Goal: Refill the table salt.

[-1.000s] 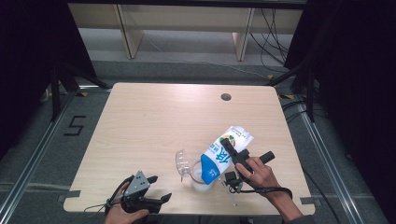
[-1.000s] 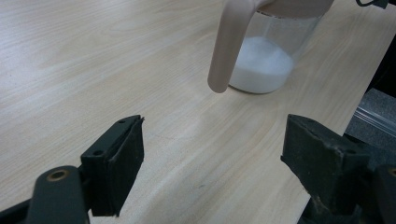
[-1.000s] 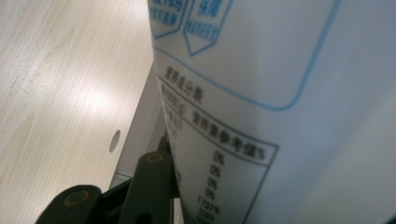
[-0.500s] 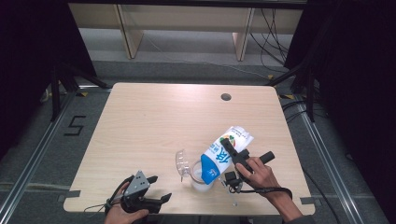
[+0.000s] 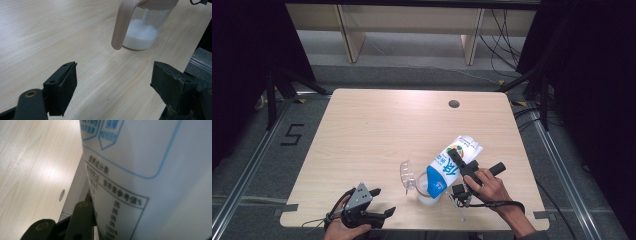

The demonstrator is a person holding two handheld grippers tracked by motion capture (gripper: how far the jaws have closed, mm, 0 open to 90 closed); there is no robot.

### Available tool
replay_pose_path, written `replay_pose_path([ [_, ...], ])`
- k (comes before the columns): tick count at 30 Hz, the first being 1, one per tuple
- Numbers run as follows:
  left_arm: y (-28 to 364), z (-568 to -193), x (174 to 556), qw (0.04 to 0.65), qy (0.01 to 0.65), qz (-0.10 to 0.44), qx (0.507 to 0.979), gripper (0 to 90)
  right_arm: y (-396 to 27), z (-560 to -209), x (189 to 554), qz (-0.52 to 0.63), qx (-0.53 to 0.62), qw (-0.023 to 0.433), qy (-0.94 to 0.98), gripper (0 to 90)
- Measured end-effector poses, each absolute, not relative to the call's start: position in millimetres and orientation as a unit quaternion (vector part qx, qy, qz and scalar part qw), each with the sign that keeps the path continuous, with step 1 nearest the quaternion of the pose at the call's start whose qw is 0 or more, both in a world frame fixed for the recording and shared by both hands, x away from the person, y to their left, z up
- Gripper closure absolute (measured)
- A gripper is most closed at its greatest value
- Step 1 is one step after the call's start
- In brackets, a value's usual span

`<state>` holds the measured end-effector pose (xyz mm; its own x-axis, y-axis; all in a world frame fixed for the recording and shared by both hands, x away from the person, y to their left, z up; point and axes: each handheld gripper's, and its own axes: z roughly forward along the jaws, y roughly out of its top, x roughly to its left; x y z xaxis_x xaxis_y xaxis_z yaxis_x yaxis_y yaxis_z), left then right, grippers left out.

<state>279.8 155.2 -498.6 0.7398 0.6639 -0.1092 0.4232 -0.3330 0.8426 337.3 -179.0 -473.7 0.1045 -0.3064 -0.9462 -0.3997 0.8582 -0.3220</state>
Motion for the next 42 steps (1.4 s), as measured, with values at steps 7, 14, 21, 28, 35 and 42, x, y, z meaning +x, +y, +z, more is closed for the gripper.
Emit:
replay_pose_path([
  [7,155.3,-498.4,279.8,0.47,0.338,0.129,0.805,20.4,-178.8,-473.4,337.4,0.029,-0.267,0.694,0.668,68.2],
  [14,155.2,-498.6,279.9,0.47,0.339,0.129,0.805,20.3,-181.4,-477.9,334.6,0.027,-0.238,0.69,0.683,68.5],
  [21,154.9,-499.0,279.8,0.473,0.344,0.125,0.802,20.4,-181.6,-477.6,334.6,0.027,-0.238,0.691,0.682,69.2],
  [28,155.5,-498.8,280.4,0.472,0.337,0.127,0.805,20.4,-181.7,-477.2,334.7,0.027,-0.237,0.691,0.683,69.8],
  [35,155.4,-498.5,279.8,0.469,0.339,0.129,0.805,20.4,-181.6,-476.7,334.1,0.028,-0.236,0.693,0.68,70.2],
  [42,155.3,-499.0,280.5,0.469,0.335,0.127,0.807,20.4,-181.7,-476.8,334.1,0.026,-0.237,0.693,0.681,71.0],
])
